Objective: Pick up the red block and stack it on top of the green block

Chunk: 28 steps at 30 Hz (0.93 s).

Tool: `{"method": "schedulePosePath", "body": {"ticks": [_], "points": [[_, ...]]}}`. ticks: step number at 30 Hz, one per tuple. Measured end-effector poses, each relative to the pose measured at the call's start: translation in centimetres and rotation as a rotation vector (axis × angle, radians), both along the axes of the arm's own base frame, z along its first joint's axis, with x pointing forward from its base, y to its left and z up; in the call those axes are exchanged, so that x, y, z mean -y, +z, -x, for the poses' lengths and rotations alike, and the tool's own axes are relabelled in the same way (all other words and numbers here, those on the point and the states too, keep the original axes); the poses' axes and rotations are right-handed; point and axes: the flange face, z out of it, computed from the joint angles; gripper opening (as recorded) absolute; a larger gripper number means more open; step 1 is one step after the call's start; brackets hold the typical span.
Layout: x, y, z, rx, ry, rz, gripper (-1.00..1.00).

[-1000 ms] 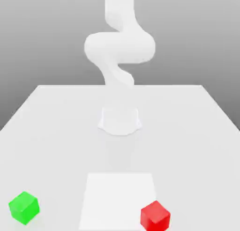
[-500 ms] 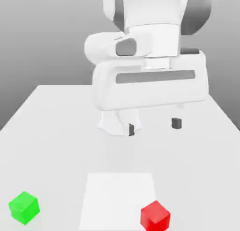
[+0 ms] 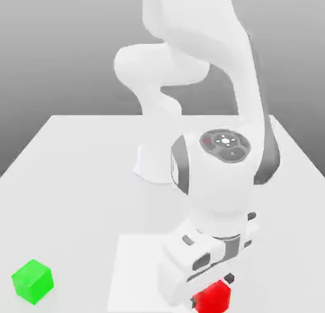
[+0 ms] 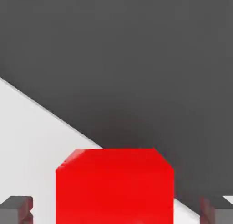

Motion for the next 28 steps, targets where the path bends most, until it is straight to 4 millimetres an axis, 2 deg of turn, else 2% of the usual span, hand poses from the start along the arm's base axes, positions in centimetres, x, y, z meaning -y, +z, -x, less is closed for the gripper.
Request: {"method": "schedulePosePath", "body": {"ticks": [4, 5, 9, 10, 12, 15, 20, 22, 24, 25, 28], "points": [[0.0, -0.5, 0.0, -0.001, 0.0, 0.0, -1.0], [0.0, 0.0, 0.0, -0.001, 0.0, 0.0, -1.0], [0.0, 4.5, 0.0, -0.001, 0.001, 0.0, -1.0], [1.0, 5.5, -0.2, -0.001, -0.02, 0.0, -1.0], [5.9, 6.4, -0.8, -0.003, -0.127, 0.004, -1.0], [13.4, 7.3, -0.7, -0.005, -0.286, 0.005, -1.0], [25.9, 8.6, 2.0, -0.004, -0.56, 0.001, -1.0], [30.8, 7.1, 3.5, -0.002, -0.67, -0.002, -1.0], [32.7, 4.5, 4.3, -0.001, -0.711, -0.002, -1.0], [33.0, 3.6, 4.4, -0.001, -0.718, -0.002, 1.0], [33.0, 3.6, 4.4, -0.001, -0.718, -0.002, 1.0]]}}
